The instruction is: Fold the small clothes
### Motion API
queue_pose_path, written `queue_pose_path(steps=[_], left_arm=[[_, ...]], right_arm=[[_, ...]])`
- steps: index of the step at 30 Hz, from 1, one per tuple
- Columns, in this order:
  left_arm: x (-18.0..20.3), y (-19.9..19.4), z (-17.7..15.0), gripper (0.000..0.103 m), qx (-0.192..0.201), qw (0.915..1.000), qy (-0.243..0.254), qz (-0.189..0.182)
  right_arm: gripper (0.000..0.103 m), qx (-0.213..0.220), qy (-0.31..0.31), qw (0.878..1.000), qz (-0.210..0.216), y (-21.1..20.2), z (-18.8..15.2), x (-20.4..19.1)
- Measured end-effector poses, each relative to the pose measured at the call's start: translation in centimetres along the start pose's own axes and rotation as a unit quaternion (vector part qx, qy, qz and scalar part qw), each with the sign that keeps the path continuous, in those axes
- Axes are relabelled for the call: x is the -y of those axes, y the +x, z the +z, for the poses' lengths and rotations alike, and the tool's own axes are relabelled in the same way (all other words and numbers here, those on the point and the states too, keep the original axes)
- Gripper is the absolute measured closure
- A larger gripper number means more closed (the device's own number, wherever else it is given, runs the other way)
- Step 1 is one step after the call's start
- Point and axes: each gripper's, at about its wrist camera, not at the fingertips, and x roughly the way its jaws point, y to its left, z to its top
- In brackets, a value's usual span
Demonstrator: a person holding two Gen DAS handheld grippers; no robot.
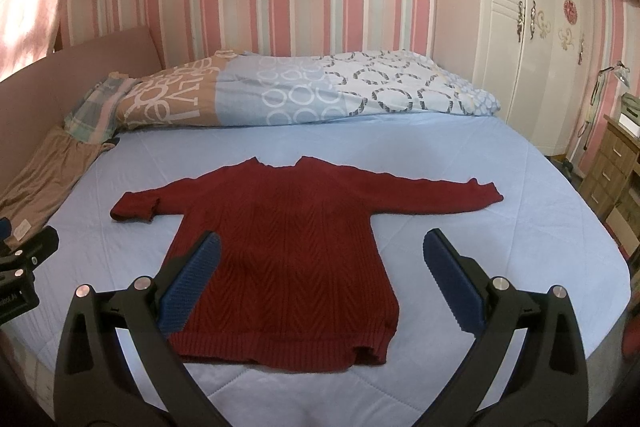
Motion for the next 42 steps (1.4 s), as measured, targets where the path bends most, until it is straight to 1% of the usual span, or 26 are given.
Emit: queue_pose_path(steps=[5, 8, 12, 13, 14, 23, 36, 37, 42], left_arm=[[-0.1, 0.0, -0.1, 0.002, 0.000, 1.0000, -0.001, -0.001], [0.0, -0.2, 0.4, 0.002, 0.000, 1.0000, -0.002, -0.002], [0.0, -0.2, 0.6, 0.002, -0.001, 1.0000, -0.002, -0.003], [-0.1, -0.2, 0.5, 0.002, 0.000, 1.0000, -0.002, -0.002], [0.0, -0.2, 0.6, 0.002, -0.001, 1.0000, -0.002, -0.002], [-0.1, 0.1, 0.4, 0.002, 0.000, 1.0000, -0.003, -0.004], [-0.2, 0.5, 0.0, 0.002, -0.002, 1.0000, -0.004, -0.007], [-0.2, 0.5, 0.0, 0.002, -0.002, 1.0000, -0.004, -0.007], [-0.2, 0.6, -0.1, 0.002, -0.003, 1.0000, -0.004, -0.008]], right_arm=[[0.003, 0.001, -0.001, 1.000, 0.000, 0.1, -0.3, 0.0], [0.003, 0.000, -0.001, 1.000, 0.000, -0.1, 0.9, -0.1], [0.003, -0.001, 0.000, 1.000, -0.001, -0.2, 1.2, 0.1], [0.003, 0.000, -0.001, 1.000, 0.000, -0.1, 0.8, 0.1], [0.003, -0.001, 0.000, 1.000, 0.000, -0.2, 1.1, 0.1], [0.003, 0.000, -0.001, 1.000, 0.001, 0.1, 0.8, -0.1], [0.003, -0.002, -0.001, 1.000, 0.000, 0.1, 1.3, -0.1], [0.003, -0.002, -0.001, 1.000, 0.000, 0.7, -0.2, -0.1], [0.003, -0.002, -0.001, 1.000, 0.001, 0.7, -0.2, -0.1]])
